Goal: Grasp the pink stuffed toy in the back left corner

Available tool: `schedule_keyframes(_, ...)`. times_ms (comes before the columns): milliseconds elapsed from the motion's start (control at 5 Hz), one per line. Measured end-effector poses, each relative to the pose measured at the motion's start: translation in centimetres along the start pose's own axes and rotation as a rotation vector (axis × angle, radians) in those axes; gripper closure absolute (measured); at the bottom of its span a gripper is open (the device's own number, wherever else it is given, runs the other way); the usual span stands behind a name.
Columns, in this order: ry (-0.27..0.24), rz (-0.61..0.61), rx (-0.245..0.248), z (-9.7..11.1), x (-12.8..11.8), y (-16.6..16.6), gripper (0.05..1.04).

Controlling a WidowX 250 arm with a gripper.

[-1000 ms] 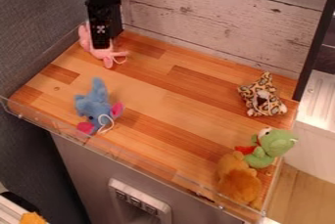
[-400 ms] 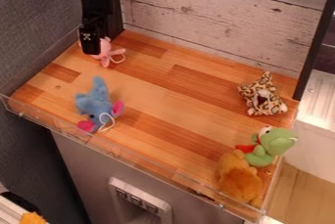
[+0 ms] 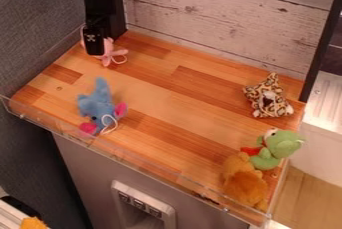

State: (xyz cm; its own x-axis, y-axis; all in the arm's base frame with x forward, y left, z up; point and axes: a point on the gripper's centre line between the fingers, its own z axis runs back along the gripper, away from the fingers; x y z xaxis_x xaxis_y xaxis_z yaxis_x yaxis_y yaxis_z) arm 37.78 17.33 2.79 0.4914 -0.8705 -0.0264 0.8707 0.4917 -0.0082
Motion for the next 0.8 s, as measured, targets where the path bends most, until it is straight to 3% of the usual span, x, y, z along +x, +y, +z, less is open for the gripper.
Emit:
schedule_keyframes(400, -0.007, 0.183, 0.025, -0.2, 0.07, 0.36, 0.083)
schedule_keyframes(800, -0.002, 0.188, 0.023, -0.84, 0.18, -0.02, 0.086)
